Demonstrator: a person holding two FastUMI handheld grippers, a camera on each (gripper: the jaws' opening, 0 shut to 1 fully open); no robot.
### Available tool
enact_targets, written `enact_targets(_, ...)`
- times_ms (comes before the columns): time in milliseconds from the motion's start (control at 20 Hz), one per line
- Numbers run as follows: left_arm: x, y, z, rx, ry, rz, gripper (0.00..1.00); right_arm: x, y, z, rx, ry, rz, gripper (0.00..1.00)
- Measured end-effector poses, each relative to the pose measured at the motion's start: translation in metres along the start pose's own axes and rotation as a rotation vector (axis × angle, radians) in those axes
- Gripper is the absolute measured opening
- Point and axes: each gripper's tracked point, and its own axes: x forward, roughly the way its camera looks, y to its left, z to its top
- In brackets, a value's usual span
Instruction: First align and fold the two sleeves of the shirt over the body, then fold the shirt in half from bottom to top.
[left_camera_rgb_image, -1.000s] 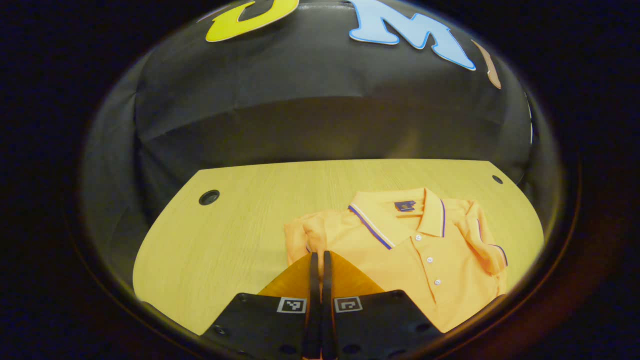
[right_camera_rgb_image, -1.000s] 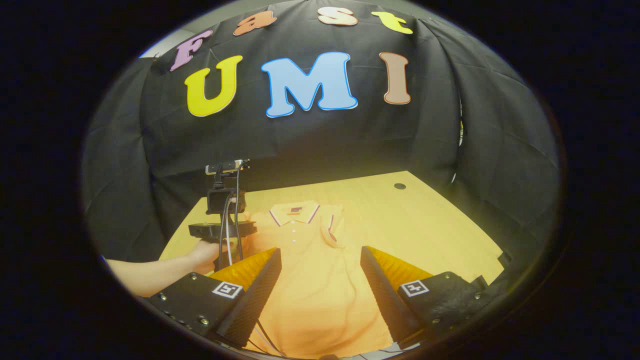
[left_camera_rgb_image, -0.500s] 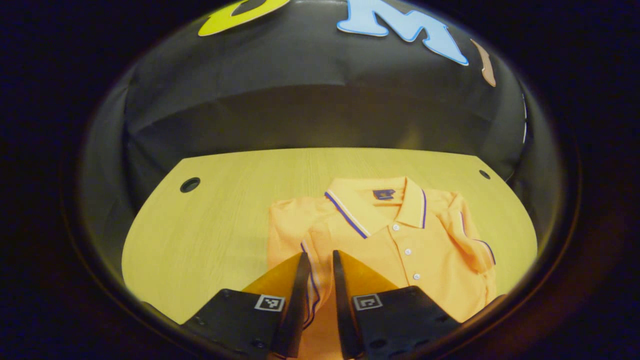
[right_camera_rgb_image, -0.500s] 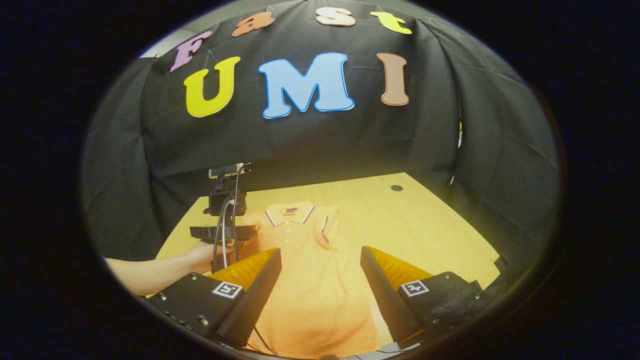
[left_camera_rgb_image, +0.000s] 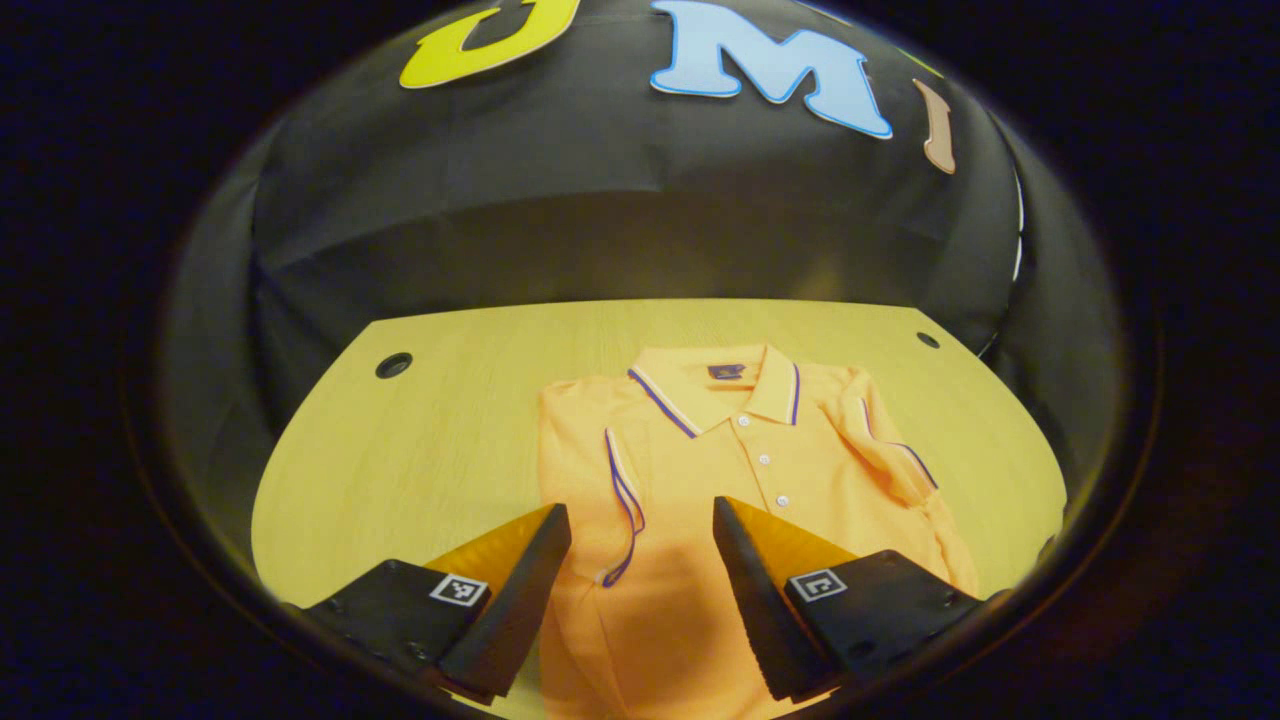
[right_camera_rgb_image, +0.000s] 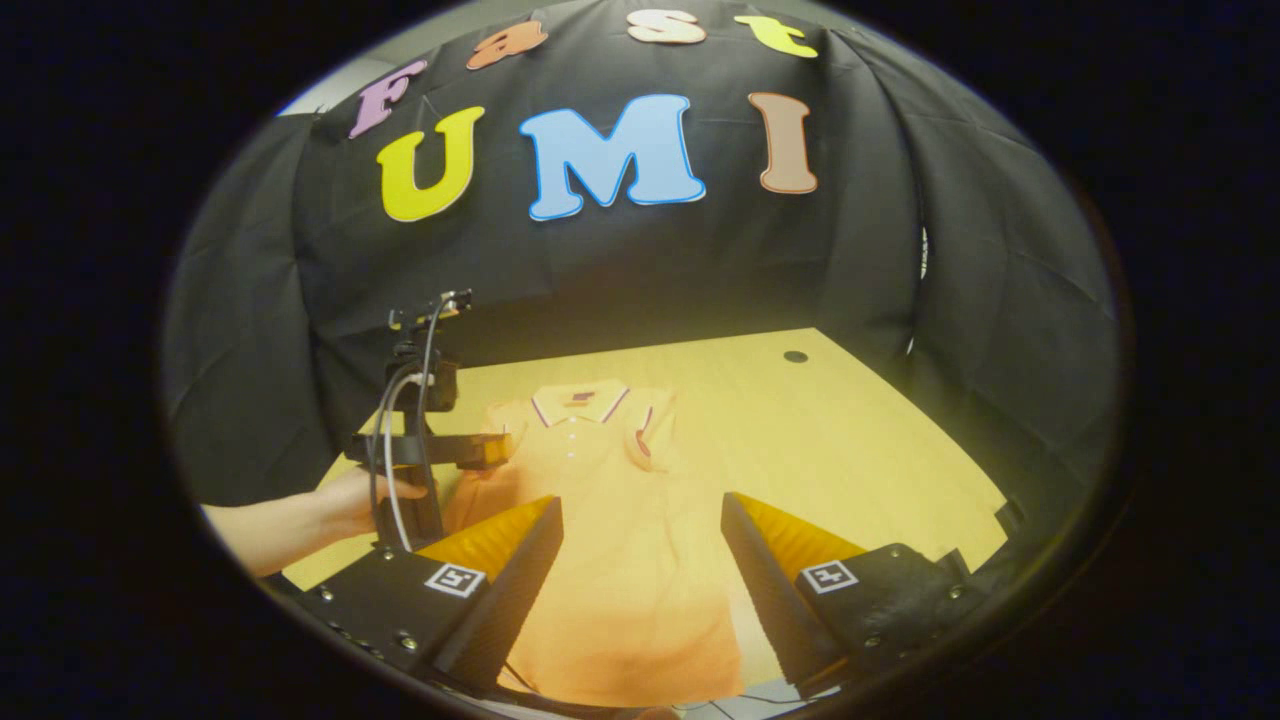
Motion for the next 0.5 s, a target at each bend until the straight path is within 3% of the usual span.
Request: enact_targets(500,-0.087,-0.022,-0.077,-0.009,0.024,-0.037,0.96,-0.001,-0.035,-0.061,-0.033,0.084,-0.035,0.99)
